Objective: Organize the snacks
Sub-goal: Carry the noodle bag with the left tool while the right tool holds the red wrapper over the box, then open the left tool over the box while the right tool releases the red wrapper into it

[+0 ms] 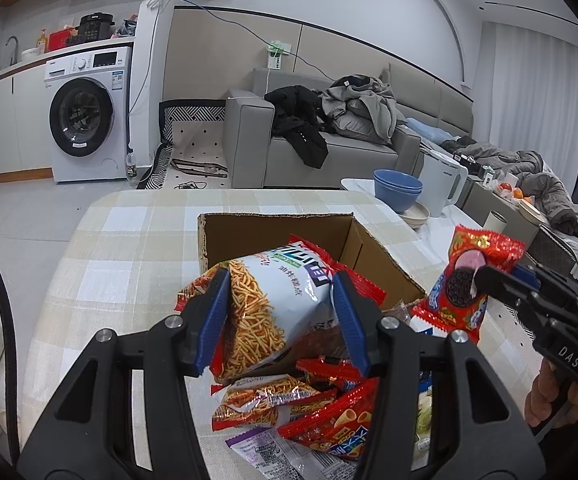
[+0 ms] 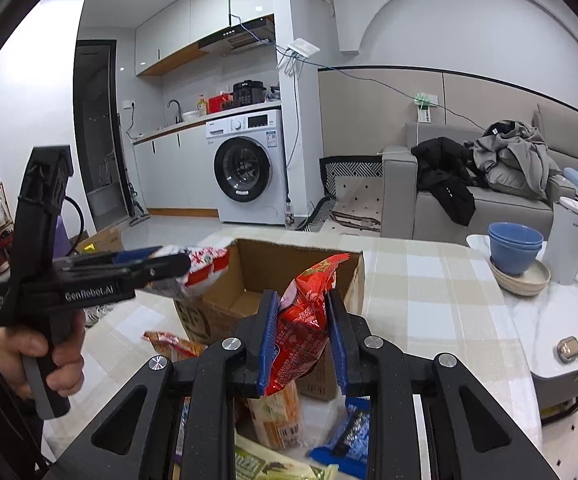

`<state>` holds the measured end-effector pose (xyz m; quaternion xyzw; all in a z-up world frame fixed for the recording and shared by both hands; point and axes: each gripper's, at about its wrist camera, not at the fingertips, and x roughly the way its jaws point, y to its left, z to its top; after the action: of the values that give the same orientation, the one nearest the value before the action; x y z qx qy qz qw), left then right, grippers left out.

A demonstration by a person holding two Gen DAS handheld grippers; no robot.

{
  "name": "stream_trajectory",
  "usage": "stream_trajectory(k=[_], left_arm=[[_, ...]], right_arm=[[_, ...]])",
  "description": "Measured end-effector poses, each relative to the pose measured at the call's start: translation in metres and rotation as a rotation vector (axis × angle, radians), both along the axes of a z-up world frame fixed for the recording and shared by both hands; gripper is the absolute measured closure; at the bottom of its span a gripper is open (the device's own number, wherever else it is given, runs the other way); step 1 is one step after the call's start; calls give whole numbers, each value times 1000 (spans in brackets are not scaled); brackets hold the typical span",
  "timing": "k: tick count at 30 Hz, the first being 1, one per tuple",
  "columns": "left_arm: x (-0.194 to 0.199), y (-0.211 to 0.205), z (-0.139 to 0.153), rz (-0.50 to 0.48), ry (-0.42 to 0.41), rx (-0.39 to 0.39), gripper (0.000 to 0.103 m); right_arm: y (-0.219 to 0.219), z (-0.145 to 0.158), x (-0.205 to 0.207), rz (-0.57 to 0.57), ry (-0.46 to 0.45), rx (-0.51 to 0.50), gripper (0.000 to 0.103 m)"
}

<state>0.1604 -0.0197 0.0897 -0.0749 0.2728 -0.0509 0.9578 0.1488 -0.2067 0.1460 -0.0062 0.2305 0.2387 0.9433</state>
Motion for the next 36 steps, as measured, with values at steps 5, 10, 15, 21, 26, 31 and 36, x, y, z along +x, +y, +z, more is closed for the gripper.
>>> stream_trajectory(k=[5, 10, 15, 21, 26, 31, 36], left_arm=[[9, -2, 3, 3, -2, 4, 54], [21, -3, 5, 10, -1, 15, 54], [43, -1, 1, 16, 22, 8, 54], [65, 2, -14, 19, 44, 8, 54], [77, -7, -21, 9, 46, 61, 54], [87, -14, -25, 0, 52, 80, 54], [85, -9, -30, -14, 81, 41, 47]], right_arm=[[9, 7, 15, -4, -11, 3, 80], [18, 8, 33, -6, 0, 5, 80], [25, 2, 50, -5, 26, 5, 79], [33, -10, 67, 0, 55, -18, 79], [38, -19, 78, 8, 80, -28, 79], [40, -22, 86, 11, 86, -39, 79], [40, -23, 86, 24, 92, -29, 79]])
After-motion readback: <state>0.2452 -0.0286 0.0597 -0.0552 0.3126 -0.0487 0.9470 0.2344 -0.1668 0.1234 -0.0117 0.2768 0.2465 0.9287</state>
